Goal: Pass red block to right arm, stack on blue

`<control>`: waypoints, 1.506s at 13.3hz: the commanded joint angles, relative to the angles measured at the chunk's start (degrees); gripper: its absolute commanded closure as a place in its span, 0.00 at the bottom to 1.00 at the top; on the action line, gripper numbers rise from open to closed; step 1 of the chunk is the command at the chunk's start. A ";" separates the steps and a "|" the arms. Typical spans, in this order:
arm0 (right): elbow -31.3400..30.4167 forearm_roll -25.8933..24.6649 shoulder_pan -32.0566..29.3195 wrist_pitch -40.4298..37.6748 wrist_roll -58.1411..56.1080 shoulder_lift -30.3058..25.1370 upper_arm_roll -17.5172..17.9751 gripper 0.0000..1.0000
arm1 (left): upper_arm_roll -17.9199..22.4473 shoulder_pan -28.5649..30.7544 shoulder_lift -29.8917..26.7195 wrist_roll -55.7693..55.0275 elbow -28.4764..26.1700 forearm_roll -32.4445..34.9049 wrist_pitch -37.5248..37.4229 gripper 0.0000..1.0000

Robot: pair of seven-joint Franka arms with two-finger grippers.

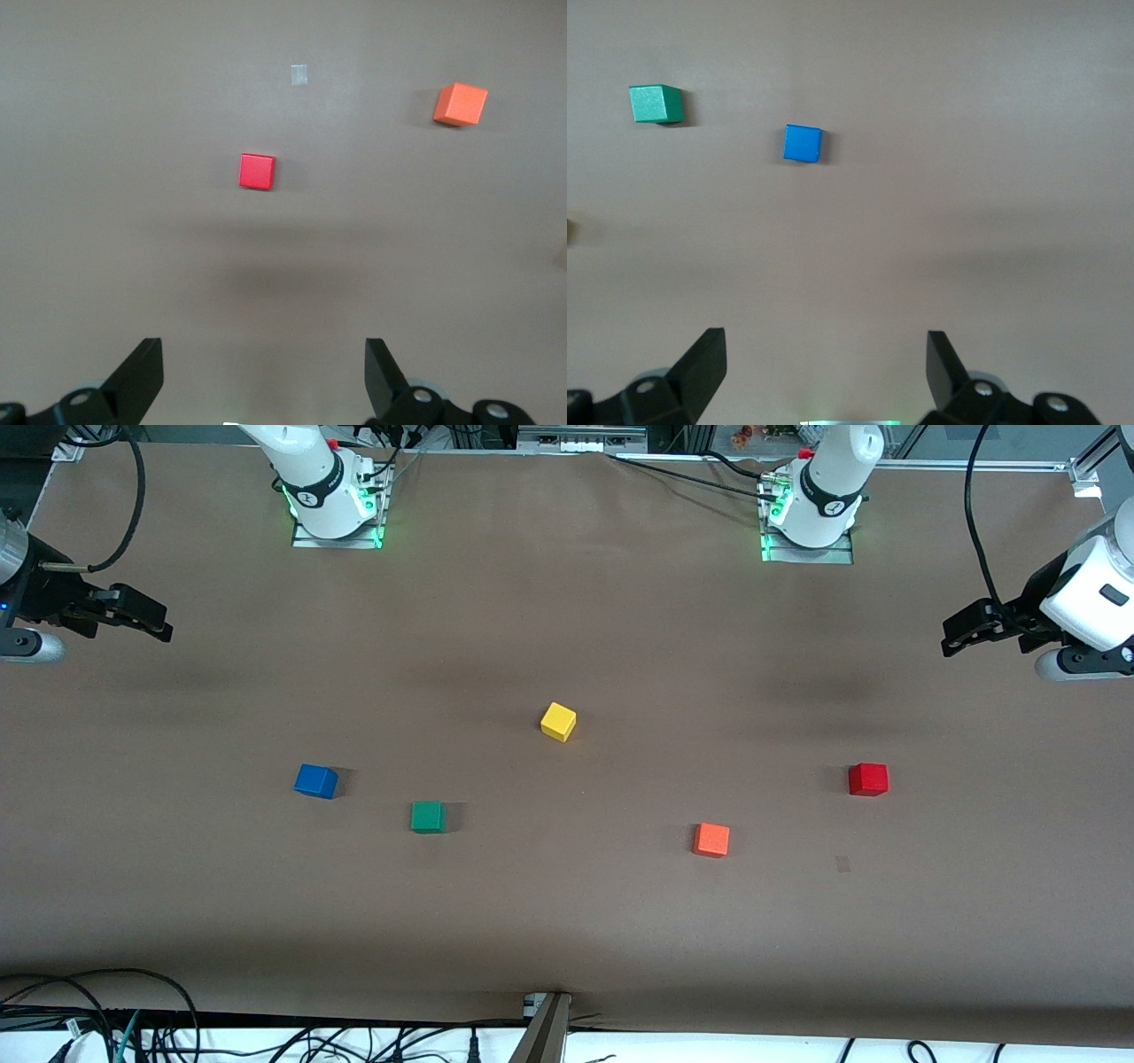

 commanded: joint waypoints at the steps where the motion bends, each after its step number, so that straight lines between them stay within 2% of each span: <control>1: 0.57 0.95 0.02 -0.34 0.54 -0.25 -0.20 0.00 | -0.37 -0.04 -0.72 0.15 0.03 -0.97 -0.01 0.00; 20: 0.57 0.95 0.02 -1.04 0.36 -0.33 -0.02 0.00 | -0.45 -0.12 0.42 0.76 0.20 -1.15 1.57 0.00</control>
